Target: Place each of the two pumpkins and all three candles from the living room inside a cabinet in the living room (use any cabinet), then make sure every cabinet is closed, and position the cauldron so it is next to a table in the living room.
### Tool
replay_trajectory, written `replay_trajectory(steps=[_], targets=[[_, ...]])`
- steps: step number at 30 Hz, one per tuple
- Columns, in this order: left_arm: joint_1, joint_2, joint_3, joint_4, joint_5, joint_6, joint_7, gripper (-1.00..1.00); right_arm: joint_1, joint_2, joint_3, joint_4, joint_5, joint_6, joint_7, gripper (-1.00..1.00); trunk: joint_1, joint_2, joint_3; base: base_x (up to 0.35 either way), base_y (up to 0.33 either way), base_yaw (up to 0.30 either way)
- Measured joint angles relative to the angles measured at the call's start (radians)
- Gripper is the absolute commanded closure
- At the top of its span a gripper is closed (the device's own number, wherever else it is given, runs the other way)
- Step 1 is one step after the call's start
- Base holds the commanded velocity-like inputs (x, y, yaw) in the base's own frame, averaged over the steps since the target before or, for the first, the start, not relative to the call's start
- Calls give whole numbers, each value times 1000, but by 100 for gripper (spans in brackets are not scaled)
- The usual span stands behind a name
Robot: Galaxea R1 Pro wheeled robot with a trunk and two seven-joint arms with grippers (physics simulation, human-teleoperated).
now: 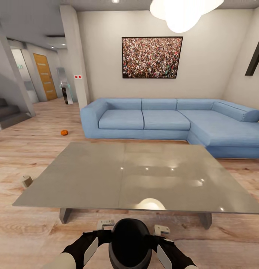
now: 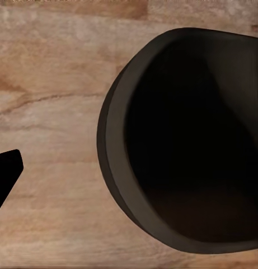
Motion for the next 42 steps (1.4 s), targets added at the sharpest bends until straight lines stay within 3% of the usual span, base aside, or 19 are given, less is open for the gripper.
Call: replay_trajectory(steps=[31,42], targets=[[0,0,0,-2,0,-1,0,-100,0,1,1,-1,0,-1,-1,-100,-119,217,97,-52,12,0],[0,0,0,-2,0,0,-2,-100,0,1,1,-1,0,-2,-1,-100,-161,294,132,-248,75,0]])
